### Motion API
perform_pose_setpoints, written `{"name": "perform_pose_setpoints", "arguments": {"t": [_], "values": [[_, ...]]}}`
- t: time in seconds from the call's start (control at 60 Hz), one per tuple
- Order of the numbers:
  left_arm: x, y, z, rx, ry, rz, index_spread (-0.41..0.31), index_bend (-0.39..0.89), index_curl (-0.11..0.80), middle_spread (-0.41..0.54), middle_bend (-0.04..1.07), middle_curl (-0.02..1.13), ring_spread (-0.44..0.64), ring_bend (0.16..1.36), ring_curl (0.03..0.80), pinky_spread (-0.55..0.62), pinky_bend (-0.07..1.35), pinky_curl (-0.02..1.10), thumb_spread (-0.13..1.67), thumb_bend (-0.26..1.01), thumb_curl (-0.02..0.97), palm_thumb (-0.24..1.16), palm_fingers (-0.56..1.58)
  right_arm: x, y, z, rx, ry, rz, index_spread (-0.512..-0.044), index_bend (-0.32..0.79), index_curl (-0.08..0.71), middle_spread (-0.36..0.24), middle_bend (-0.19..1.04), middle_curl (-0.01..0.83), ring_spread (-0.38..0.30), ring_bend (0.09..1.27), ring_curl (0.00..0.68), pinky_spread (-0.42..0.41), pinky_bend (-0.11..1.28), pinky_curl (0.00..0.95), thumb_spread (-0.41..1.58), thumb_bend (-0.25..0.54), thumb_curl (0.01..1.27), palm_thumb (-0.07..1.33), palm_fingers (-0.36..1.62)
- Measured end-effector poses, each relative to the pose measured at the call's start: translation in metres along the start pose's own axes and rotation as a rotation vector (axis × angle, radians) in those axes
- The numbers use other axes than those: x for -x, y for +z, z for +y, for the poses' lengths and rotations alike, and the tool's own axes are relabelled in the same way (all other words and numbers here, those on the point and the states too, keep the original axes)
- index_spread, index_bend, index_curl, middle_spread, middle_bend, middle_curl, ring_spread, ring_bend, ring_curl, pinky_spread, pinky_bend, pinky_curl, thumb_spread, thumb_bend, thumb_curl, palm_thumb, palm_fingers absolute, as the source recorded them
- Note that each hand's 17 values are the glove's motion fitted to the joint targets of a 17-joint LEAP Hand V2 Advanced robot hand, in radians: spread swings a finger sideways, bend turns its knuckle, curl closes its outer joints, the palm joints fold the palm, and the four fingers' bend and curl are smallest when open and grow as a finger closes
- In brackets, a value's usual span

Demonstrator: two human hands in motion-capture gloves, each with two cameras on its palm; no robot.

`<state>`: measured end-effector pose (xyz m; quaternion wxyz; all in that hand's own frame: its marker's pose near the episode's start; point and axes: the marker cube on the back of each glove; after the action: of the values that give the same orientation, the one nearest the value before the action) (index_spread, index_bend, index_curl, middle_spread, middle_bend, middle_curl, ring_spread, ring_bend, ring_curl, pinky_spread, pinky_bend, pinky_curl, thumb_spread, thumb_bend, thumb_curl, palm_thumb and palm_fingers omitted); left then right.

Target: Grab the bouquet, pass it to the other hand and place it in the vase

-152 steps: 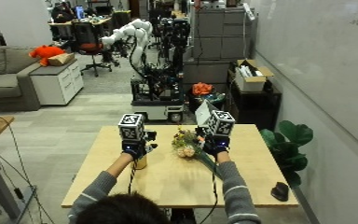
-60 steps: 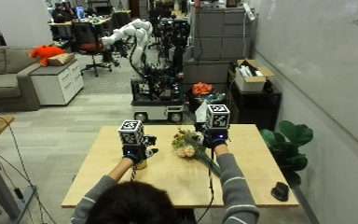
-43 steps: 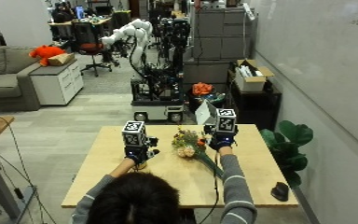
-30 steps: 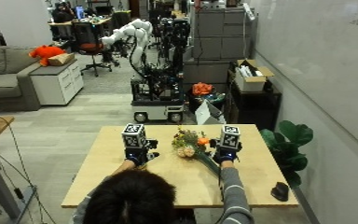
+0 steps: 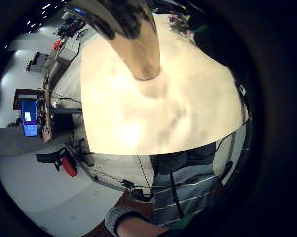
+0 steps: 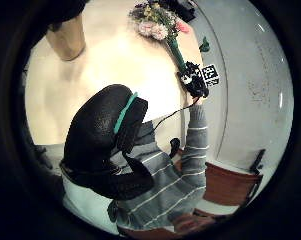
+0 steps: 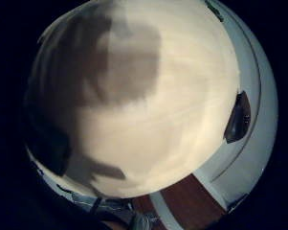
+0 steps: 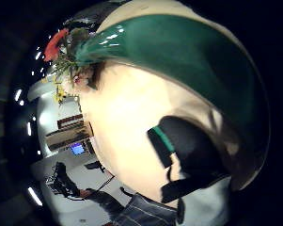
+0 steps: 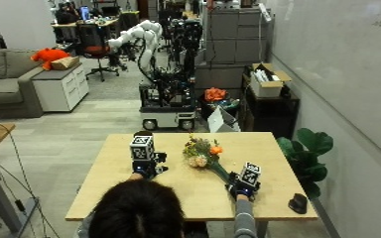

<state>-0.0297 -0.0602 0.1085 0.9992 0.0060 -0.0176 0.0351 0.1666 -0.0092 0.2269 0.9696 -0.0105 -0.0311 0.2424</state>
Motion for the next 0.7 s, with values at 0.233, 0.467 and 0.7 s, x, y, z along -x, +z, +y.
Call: {"name": "perform_pose_setpoints", "arguments": {"t": [0.233,0.467,0.7], "values": [[-0.004,0.007,0.006,0.008,-0.074,0.068,-0.092,0.18,0.388,0.049,0.18,0.34,0.10,0.40,0.325,0.15,0.19,0.37,1.13,-0.02,0.288,0.24,0.52,0.005,-0.014,-0.013,-0.226,0.022,0.114,-0.211,0.68,0.413,-0.065,0.18,0.279,0.034,0.28,0.247,0.201,0.30,0.280,1.18,0.167,0.35,0.83,0.50],[-0.021,-0.029,0.049,0.080,-0.071,0.109,-0.105,0.18,0.403,0.015,0.17,0.35,0.07,0.38,0.325,0.12,0.18,0.35,1.14,-0.02,0.290,0.26,0.57,0.018,-0.043,-0.027,-0.373,0.010,0.207,-0.201,0.12,0.343,-0.109,0.50,0.452,-0.140,0.75,0.464,-0.162,0.60,0.434,1.20,0.148,0.33,0.91,1.32],[-0.006,-0.025,0.022,0.038,-0.068,0.115,-0.118,0.19,0.418,-0.010,0.17,0.36,0.05,0.36,0.325,0.09,0.17,0.34,1.14,-0.02,0.290,0.27,0.63,0.018,-0.066,-0.011,-0.360,0.131,0.273,-0.219,0.23,0.412,-0.148,0.69,0.567,-0.184,0.92,0.561,-0.213,0.79,0.535,1.12,0.056,0.31,0.91,1.37]]}}
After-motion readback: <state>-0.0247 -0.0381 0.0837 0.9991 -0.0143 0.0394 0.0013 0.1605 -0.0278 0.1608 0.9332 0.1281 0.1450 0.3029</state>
